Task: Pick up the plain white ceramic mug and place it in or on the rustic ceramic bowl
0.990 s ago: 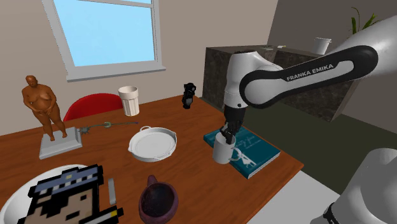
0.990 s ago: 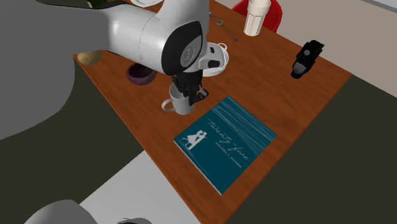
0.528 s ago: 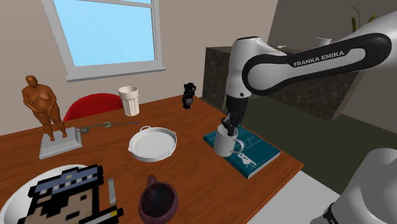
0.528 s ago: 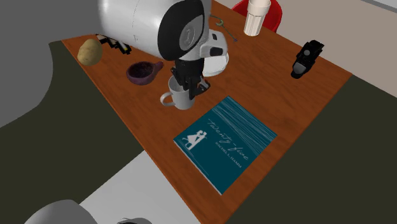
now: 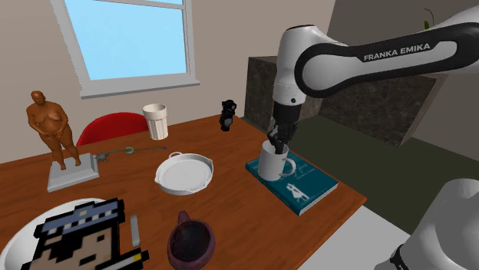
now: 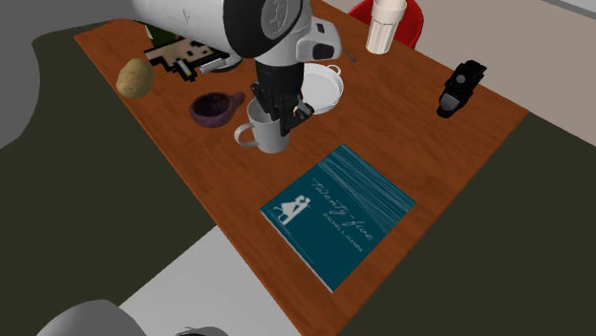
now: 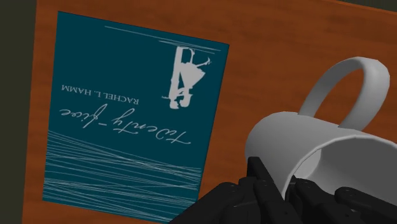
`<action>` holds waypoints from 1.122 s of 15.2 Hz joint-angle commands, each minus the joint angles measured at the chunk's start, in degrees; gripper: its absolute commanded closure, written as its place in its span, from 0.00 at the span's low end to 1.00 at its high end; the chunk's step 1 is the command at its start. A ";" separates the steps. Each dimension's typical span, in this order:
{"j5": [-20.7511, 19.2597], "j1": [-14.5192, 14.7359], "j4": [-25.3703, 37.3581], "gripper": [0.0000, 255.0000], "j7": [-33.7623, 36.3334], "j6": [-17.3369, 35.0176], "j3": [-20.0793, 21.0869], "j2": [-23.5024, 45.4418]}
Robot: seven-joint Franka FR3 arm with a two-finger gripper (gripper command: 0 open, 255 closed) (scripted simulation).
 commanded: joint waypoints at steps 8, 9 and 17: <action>0.17 4.10 9.50 1.00 12.53 -1.71 8.02 7.41; -0.09 4.58 10.90 1.00 14.06 -1.91 8.91 8.59; -4.57 9.27 24.69 1.00 26.78 -4.59 15.37 20.41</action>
